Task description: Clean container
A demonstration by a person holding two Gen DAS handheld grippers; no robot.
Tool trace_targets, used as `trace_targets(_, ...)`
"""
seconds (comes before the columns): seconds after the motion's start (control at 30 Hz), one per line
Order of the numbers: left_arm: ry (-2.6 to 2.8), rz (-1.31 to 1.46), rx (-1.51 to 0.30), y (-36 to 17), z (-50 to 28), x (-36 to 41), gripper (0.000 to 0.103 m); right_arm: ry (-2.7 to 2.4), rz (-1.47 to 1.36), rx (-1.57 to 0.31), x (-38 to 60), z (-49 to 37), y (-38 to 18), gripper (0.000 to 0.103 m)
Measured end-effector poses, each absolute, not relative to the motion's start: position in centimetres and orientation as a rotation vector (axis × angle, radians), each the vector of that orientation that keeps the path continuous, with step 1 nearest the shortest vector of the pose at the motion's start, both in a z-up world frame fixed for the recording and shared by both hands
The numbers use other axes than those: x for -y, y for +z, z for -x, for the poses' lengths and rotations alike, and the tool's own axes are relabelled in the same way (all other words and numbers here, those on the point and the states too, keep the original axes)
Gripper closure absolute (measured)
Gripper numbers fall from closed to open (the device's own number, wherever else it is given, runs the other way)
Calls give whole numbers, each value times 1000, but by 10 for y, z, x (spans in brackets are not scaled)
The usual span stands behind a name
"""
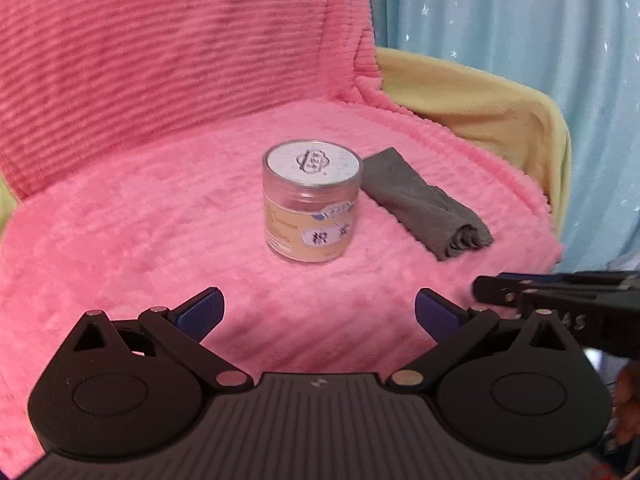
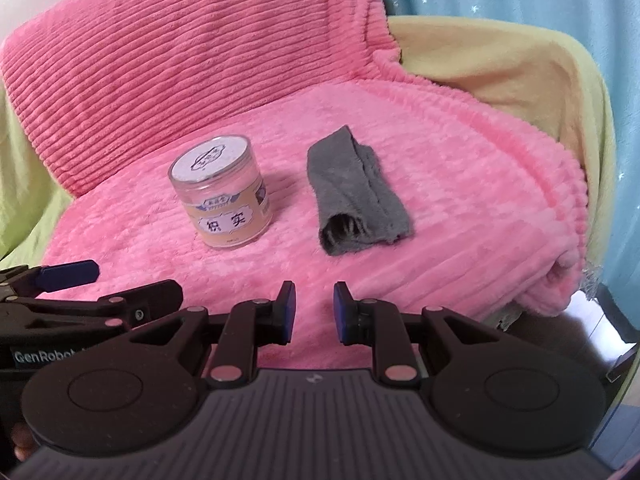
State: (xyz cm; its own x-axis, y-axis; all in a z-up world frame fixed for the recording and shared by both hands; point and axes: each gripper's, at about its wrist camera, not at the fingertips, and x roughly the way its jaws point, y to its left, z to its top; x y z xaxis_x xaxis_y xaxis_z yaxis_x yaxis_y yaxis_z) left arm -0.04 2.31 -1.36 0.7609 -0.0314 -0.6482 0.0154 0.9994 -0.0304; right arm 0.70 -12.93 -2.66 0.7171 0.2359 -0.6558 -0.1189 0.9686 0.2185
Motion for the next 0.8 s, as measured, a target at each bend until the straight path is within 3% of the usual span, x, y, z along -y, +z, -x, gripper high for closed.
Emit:
trace_targets(0.37, 54, -3, -814, -27, -11, -18, 1, 194, -154, -801, 131, -12, -38, 85)
trace_targets(0.8, 34, -62, -806, -29, -10, -11, 1, 167, -151, -820, 133, -10, -44, 85)
